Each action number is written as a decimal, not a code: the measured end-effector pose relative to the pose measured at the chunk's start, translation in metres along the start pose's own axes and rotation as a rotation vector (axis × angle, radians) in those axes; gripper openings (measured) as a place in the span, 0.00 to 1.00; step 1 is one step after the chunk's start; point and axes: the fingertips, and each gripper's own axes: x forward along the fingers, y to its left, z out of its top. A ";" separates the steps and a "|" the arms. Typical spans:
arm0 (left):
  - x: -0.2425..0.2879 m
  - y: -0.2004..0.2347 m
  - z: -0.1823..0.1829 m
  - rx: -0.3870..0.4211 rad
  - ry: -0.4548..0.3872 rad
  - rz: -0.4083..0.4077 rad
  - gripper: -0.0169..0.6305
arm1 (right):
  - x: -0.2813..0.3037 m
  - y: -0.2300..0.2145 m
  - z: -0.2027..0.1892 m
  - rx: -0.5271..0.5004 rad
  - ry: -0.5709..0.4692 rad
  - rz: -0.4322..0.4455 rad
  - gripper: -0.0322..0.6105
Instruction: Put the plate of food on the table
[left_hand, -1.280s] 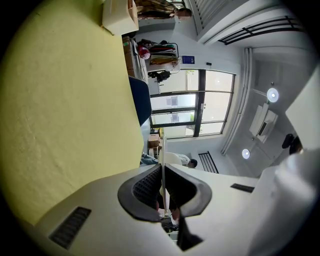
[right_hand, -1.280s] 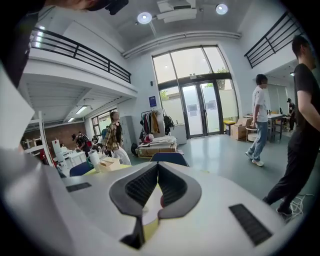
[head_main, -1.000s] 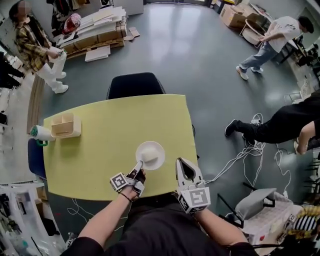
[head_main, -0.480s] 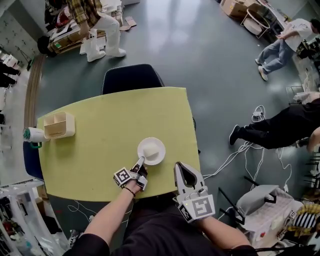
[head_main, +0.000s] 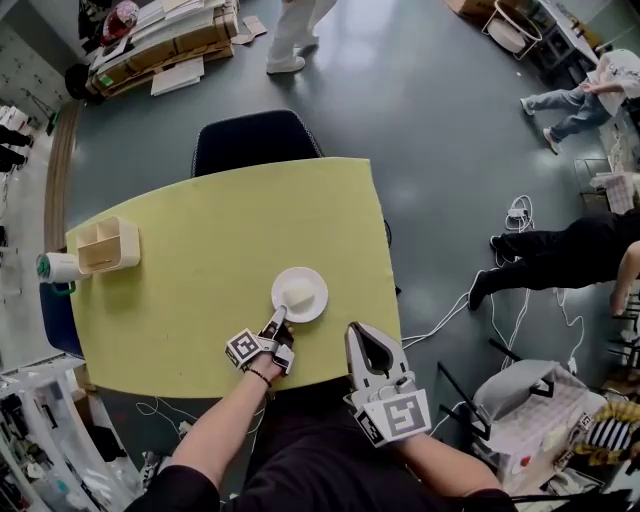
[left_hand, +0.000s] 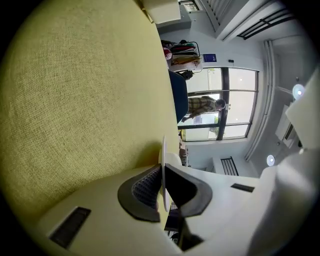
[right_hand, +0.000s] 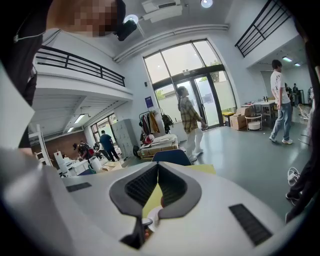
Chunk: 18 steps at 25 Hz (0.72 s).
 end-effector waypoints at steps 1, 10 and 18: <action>0.001 0.001 0.000 -0.002 -0.001 0.001 0.06 | 0.000 0.000 -0.001 -0.001 0.002 0.001 0.07; 0.002 0.006 0.001 0.034 -0.029 0.074 0.07 | 0.003 0.001 -0.001 0.005 0.008 0.021 0.07; 0.002 -0.003 0.006 0.365 -0.009 0.218 0.24 | 0.000 0.005 -0.002 0.016 0.014 0.035 0.07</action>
